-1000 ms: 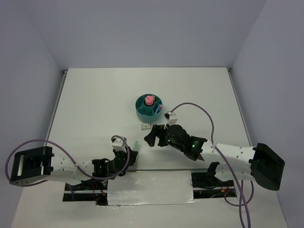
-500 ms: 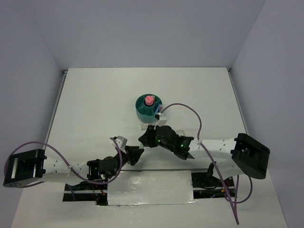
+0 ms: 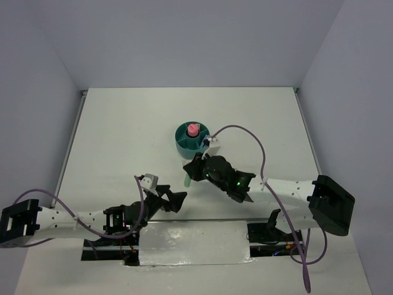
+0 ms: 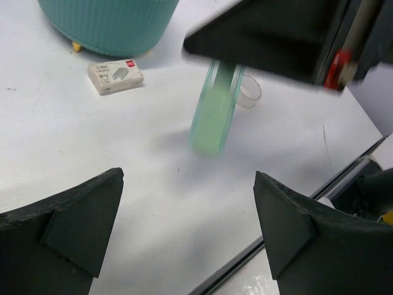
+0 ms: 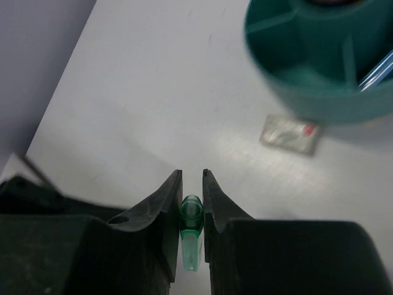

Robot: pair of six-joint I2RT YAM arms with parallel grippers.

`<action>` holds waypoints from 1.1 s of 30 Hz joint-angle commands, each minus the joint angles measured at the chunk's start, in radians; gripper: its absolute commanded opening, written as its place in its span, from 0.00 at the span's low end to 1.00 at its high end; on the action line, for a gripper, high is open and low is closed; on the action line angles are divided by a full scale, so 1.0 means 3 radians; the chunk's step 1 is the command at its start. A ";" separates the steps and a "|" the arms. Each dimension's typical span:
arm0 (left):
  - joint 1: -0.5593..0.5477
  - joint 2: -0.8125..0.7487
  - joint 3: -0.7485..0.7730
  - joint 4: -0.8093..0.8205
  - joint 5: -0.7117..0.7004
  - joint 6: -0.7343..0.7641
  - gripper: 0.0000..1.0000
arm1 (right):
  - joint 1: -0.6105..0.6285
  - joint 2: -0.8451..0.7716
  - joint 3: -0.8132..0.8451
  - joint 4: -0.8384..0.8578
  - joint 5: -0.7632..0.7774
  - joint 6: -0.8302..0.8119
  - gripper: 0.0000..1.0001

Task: Sort the stationery into containers
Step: Place the pen in the storage box.

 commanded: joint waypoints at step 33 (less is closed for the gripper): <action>0.0815 0.1298 0.2378 -0.3198 0.0025 -0.0973 0.99 | -0.1191 0.1031 0.1263 0.0332 0.0791 -0.1287 0.19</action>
